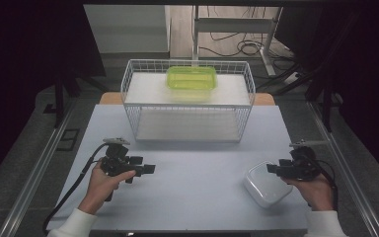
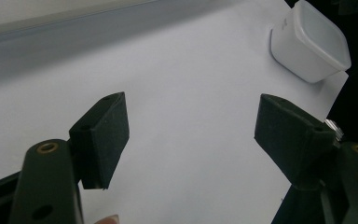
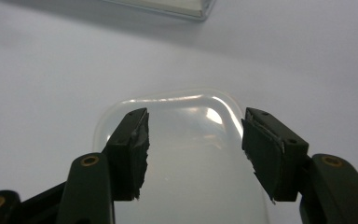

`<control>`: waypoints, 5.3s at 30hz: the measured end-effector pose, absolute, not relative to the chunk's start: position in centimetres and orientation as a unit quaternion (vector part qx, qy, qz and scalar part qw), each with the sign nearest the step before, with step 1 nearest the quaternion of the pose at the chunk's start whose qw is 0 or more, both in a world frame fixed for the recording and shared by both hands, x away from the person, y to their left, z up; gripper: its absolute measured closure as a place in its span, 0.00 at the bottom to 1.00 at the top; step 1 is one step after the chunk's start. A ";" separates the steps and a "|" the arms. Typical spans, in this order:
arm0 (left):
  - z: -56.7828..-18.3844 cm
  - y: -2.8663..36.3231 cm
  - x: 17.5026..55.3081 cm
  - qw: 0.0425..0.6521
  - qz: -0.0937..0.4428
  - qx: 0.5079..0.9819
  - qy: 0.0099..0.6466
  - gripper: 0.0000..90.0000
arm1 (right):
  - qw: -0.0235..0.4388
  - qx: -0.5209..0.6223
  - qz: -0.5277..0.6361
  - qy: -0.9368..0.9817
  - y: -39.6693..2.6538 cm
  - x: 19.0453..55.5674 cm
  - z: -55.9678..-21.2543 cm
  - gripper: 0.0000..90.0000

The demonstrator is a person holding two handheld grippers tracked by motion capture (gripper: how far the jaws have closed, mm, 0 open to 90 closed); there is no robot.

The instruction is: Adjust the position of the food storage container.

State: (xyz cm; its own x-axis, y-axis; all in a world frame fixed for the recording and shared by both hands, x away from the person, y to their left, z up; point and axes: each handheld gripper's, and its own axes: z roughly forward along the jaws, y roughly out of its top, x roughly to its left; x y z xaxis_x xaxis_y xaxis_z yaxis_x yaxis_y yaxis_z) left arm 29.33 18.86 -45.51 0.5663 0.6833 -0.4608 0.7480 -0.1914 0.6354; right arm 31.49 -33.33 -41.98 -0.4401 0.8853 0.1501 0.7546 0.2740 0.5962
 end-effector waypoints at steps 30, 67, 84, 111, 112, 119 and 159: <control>-46.0 18.5 29.3 0.417 -0.043 0.780 0.465 0.28 | 0.132 0.574 0.259 0.765 -38.7 29.3 -43.0 0.75; -46.8 18.1 29.4 0.403 -0.053 0.789 0.461 0.28 | 0.099 0.523 0.237 0.813 -37.3 32.2 -45.3 0.99; -47.0 18.1 29.5 0.403 -0.056 0.788 0.462 0.28 | 0.088 0.478 0.229 0.844 -31.6 33.5 -45.7 0.99; -47.1 18.4 29.5 0.401 -0.056 0.789 0.463 0.28 | 0.088 0.455 0.248 0.851 -27.2 32.6 -45.1 0.99; -47.1 18.4 29.5 0.401 -0.055 0.788 0.463 0.28 | 0.094 0.455 0.257 0.847 -27.8 31.9 -44.3 0.99; -47.1 18.5 29.6 0.404 -0.057 0.786 0.465 0.28 | 0.087 0.421 0.273 0.861 -27.6 28.2 -42.6 0.99; -46.8 18.6 29.5 0.411 -0.052 0.779 0.471 0.28 | 0.055 0.345 0.178 0.920 -24.1 26.2 -46.3 0.99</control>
